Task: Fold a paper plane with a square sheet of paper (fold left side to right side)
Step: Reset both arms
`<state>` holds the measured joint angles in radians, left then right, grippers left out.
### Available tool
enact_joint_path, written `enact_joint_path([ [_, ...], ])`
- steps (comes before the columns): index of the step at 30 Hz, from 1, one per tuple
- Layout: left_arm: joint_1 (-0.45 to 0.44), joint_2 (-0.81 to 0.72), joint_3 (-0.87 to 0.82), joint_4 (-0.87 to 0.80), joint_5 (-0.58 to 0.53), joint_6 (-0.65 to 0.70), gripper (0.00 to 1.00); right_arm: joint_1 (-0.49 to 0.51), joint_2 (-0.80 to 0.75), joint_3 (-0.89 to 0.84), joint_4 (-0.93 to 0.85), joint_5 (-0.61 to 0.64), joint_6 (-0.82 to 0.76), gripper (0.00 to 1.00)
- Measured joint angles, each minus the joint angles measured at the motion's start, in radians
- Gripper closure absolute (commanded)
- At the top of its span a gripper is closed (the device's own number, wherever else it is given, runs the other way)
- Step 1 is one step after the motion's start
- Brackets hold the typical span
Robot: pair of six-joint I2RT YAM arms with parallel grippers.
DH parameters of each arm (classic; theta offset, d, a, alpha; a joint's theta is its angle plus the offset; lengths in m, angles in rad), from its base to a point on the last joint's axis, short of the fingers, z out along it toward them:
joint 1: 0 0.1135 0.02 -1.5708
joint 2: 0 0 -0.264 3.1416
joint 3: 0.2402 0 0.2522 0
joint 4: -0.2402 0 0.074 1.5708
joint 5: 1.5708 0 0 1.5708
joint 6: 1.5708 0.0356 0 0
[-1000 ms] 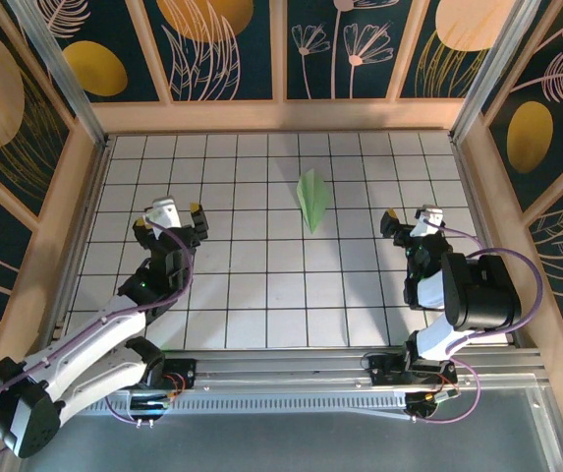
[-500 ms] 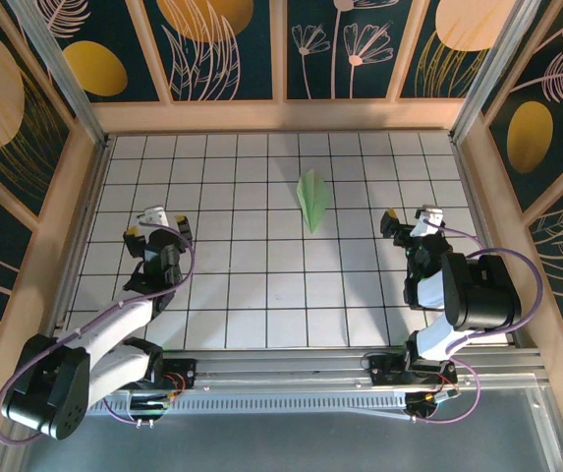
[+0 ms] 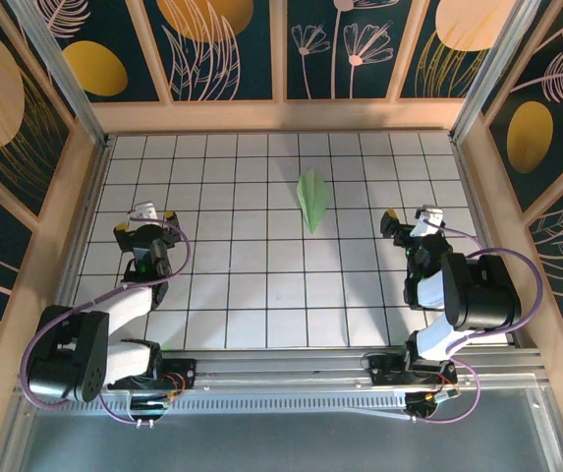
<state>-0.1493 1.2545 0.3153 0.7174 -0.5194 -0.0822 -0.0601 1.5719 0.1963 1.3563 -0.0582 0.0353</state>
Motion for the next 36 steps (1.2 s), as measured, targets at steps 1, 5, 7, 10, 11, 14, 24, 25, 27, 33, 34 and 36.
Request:
enact_joint_path([
  [1, 0.01, 0.01, -0.004, 0.019, 0.011, 0.0, 0.01, 0.0, 0.0, 0.0, 0.0, 0.0, 0.0, 0.01],
  [5, 0.036, 0.069, -0.035, 0.15, 0.06, 0.013, 0.01, 0.0, 0.0, 0.0, 0.0, 0.0, 0.0, 0.01],
  [7, 0.041, 0.103, -0.045, 0.21, 0.094, 0.023, 0.01, 0.0, 0.0, 0.0, 0.0, 0.0, 0.0, 0.01],
  [10, 0.047, 0.154, -0.05, 0.301, 0.151, 0.032, 0.01, 0.0, 0.0, 0.0, 0.0, 0.0, 0.0, 0.01],
  [11, 0.048, 0.173, -0.05, 0.329, 0.166, 0.034, 0.01, 0.0, 0.0, 0.0, 0.0, 0.0, 0.0, 0.01],
  [14, 0.053, 0.197, -0.066, 0.394, 0.204, 0.039, 0.01, 0.0, 0.0, 0.0, 0.0, 0.0, 0.0, 0.01],
  [24, 0.059, 0.262, -0.263, 0.747, 0.298, 0.064, 0.01, 0.0, 0.0, 0.0, 0.0, 0.0, 0.0, 0.01],
  [25, 0.059, 0.264, -0.269, 0.763, 0.301, 0.064, 0.01, 0.0, 0.0, 0.0, -0.001, 0.0, 0.0, 0.01],
  [27, 0.059, 0.266, -0.272, 0.798, 0.303, 0.066, 0.01, 0.0, 0.0, 0.0, -0.001, 0.0, 0.0, 0.01],
  [33, 0.073, 0.265, -0.15, 0.684, 0.304, 0.058, 0.01, 0.0, 0.0, 0.0, -0.002, 0.0, 0.0, 0.01],
  [34, 0.087, 0.265, -0.118, 0.655, 0.307, 0.05, 0.01, 0.0, 0.0, 0.0, -0.002, 0.0, 0.0, 0.01],
  [36, 0.112, 0.265, -0.084, 0.624, 0.311, 0.036, 0.01, 0.0, 0.0, 0.0, -0.002, 0.0, 0.0, 0.01],
])
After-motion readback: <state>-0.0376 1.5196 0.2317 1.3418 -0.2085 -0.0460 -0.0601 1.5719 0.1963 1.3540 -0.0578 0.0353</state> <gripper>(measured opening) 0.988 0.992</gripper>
